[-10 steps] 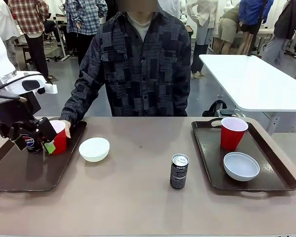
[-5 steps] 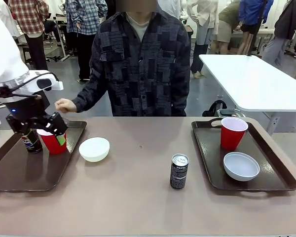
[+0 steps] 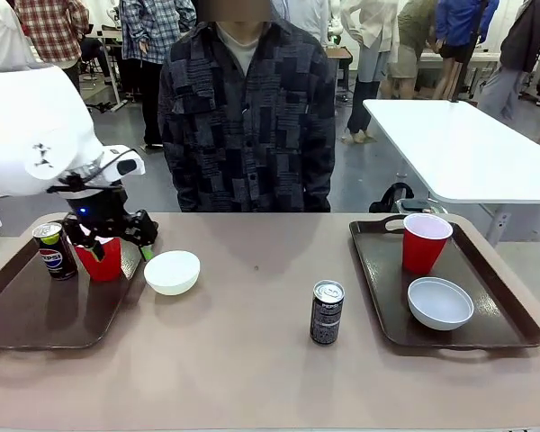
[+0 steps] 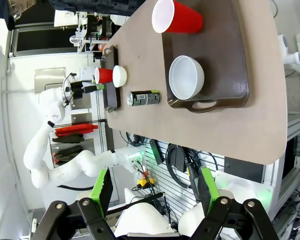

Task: Prepare tableware on both trays.
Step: Pick up a Picnic Bowl from the table and place it on a Handle tray.

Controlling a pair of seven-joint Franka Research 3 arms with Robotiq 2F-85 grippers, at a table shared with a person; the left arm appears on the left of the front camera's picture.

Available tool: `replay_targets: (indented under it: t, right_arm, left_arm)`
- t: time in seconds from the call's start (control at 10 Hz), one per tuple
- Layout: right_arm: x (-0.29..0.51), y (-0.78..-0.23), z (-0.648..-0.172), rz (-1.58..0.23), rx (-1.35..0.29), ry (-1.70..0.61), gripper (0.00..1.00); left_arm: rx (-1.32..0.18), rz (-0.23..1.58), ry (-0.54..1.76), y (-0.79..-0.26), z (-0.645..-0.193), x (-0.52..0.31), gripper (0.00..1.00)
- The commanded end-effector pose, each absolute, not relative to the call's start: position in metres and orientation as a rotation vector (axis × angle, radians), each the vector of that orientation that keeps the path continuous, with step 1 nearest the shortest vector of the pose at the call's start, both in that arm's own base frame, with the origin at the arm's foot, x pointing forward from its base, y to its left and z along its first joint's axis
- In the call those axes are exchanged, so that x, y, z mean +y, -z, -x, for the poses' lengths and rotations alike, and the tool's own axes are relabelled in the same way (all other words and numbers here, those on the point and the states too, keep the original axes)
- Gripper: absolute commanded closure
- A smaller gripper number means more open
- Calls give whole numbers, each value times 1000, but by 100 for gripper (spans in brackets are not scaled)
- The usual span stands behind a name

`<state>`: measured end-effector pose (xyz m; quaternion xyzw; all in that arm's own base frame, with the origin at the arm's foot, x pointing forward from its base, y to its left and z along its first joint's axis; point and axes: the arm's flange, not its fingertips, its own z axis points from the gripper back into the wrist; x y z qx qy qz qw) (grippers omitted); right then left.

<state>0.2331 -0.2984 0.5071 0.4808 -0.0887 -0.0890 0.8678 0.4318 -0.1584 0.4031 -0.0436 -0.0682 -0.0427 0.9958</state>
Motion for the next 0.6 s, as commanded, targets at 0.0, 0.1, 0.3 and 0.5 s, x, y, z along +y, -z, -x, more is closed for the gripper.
replay_targets:
  t: [0.0, 0.1, 0.3, 0.5]
  right_arm:
    - [-299, -508, -232, -1025, -202, 173, 11]
    - [-299, -508, -232, -1025, -202, 173, 11]
    - [-299, -508, -232, -1025, -202, 173, 11]
    - [-299, -508, -232, -1025, -202, 173, 11]
  left_arm:
    - [-169, 44, 13, -391, -452, -174, 0]
    - [-170, 45, 2, -383, -456, -178, 0]
    - [-188, 17, -20, -366, -463, -185, 0]
    - [-184, 3, -47, -346, -467, -191, 0]
